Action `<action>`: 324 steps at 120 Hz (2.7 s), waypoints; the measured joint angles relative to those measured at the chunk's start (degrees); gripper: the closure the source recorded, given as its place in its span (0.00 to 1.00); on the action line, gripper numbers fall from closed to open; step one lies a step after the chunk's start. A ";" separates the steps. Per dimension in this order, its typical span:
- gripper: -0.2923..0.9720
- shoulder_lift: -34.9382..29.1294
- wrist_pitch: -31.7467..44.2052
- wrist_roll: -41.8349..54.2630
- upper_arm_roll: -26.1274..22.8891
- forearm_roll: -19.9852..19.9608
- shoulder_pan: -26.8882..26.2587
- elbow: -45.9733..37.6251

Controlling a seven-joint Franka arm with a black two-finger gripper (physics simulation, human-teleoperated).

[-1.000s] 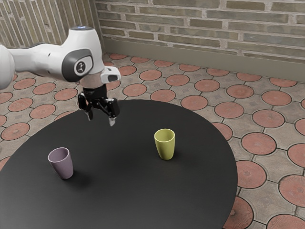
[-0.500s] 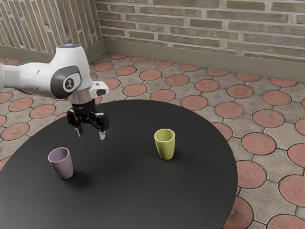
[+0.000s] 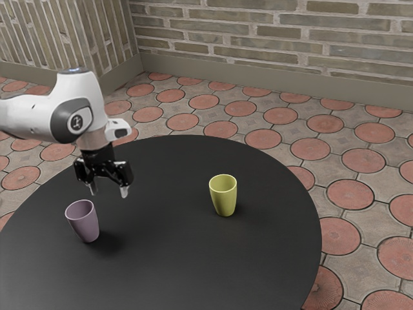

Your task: Place the left cup onto the right cup

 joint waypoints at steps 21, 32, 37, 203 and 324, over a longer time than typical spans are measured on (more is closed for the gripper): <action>0.26 -0.73 -0.16 -0.42 0.00 0.00 1.21 -1.32; 0.26 -0.78 -0.32 -0.60 0.00 0.00 2.02 -1.63; 0.26 -0.79 -0.37 -0.67 0.00 0.00 2.30 -1.82; 0.29 7.28 0.76 -1.36 3.34 0.69 2.26 0.66; 0.50 10.34 2.36 -1.45 4.18 0.04 2.57 1.43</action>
